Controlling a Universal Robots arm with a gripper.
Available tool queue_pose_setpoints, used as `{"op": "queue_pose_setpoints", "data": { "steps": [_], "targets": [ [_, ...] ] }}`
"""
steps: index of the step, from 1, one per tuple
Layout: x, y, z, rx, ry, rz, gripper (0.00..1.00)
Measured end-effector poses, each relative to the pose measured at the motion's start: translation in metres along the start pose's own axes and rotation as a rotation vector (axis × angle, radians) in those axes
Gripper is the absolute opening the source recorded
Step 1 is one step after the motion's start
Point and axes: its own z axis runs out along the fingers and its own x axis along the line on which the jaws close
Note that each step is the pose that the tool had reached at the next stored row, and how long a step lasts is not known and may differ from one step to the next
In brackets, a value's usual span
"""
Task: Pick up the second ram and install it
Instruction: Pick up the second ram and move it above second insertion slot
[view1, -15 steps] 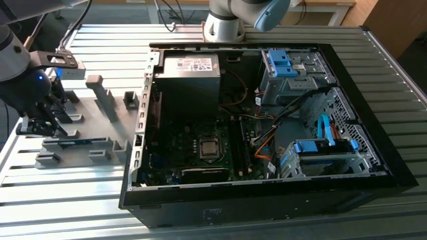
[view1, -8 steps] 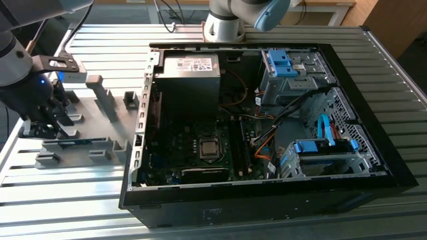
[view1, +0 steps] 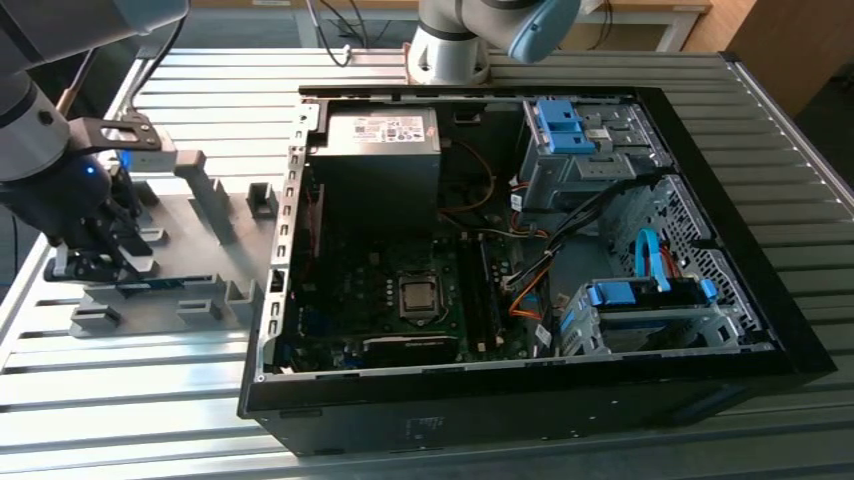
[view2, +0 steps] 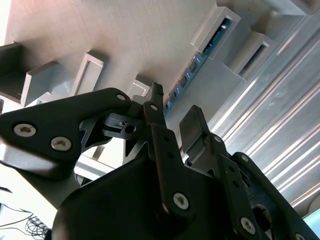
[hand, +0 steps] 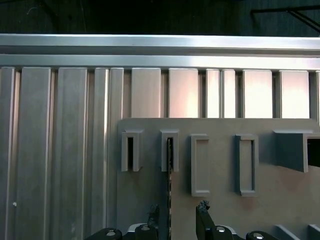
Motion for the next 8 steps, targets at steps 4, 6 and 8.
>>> {"op": "queue_pose_setpoints", "data": {
  "steps": [4, 6, 8],
  "targets": [
    [0.001, 0.0, 0.0022, 0.0021, 0.0, 0.0, 0.41],
    [0.0015, 0.0, 0.0024, 0.0021, 0.0, 0.0, 0.41],
    [0.0015, 0.0, 0.0024, 0.002, 0.0001, 0.0, 0.41]
  ]
}}
